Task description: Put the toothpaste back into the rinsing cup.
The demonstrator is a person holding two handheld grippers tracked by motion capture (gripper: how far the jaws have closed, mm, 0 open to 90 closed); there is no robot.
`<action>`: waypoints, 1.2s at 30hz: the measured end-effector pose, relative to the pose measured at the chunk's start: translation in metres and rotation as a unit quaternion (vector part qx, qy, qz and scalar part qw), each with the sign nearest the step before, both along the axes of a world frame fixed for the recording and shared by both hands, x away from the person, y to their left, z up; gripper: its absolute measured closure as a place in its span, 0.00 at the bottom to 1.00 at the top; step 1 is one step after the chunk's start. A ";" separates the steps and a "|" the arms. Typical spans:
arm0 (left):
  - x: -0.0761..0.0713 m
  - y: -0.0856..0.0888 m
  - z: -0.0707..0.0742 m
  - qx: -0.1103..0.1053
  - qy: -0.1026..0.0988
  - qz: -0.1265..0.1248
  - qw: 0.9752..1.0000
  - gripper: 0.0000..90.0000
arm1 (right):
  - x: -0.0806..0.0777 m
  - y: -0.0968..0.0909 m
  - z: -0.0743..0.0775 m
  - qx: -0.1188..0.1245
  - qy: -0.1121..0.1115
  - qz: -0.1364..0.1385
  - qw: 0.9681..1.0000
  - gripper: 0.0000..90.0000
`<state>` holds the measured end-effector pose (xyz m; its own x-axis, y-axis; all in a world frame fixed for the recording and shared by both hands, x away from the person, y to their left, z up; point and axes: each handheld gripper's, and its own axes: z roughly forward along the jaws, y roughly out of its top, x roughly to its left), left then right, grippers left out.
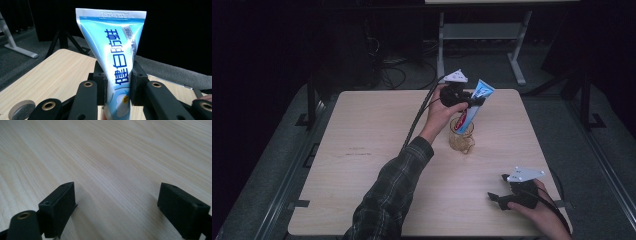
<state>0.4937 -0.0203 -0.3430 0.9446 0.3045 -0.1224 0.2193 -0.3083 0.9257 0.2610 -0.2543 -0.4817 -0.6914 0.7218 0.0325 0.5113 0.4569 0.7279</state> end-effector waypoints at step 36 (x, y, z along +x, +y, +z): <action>-0.008 0.010 -0.032 0.025 0.012 0.004 1.000 0.79 | 0.000 0.000 0.000 0.000 0.000 0.001 1.000 0.15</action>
